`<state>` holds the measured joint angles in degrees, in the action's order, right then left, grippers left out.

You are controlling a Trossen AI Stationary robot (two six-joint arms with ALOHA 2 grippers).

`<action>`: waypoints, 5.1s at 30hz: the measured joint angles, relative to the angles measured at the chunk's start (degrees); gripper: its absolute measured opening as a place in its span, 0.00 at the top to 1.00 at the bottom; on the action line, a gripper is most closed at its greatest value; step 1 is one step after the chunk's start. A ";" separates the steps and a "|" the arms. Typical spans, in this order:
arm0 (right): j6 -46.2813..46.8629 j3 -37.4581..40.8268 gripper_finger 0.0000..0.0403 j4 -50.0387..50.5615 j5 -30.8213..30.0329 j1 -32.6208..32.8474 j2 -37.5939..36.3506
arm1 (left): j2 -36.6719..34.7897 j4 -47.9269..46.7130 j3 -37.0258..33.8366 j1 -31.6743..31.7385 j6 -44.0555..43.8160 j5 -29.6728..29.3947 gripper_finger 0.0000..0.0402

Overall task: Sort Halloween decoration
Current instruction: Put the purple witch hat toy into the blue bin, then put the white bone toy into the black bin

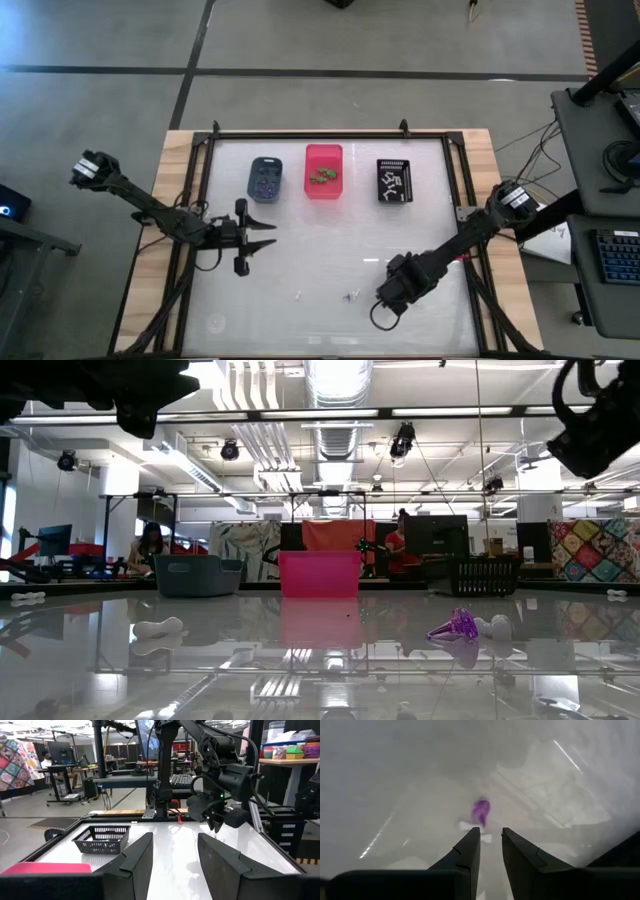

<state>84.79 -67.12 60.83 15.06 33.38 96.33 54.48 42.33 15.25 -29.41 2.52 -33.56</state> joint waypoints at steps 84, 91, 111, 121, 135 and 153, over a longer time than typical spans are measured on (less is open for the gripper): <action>-71.93 -36.12 0.91 -70.47 -19.61 -47.38 33.22 | -8.59 8.13 0.04 0.11 8.39 -8.02 0.65; -71.37 -36.34 0.74 -68.12 -19.60 -47.40 32.87 | -8.42 8.06 0.04 0.15 7.73 -8.02 0.65; -75.20 -32.32 0.68 -17.96 -18.09 -37.29 7.96 | -1.23 -13.46 -0.05 0.04 -17.08 -3.27 0.65; -70.47 -24.58 0.68 -17.38 -19.93 -25.42 -0.62 | 12.11 -11.79 0.56 -0.76 -27.44 6.08 0.65; -59.89 -21.32 0.68 -1.55 -27.24 -13.51 -3.47 | 32.13 -41.94 21.92 -4.23 -61.06 16.96 0.65; -48.05 -6.08 0.65 -1.93 -26.61 -5.50 -17.40 | 50.83 -72.06 50.26 -3.86 -71.78 18.21 0.65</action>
<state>36.74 -73.20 58.90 -11.55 27.88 78.94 105.30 -29.73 65.51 -33.27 -69.25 -15.35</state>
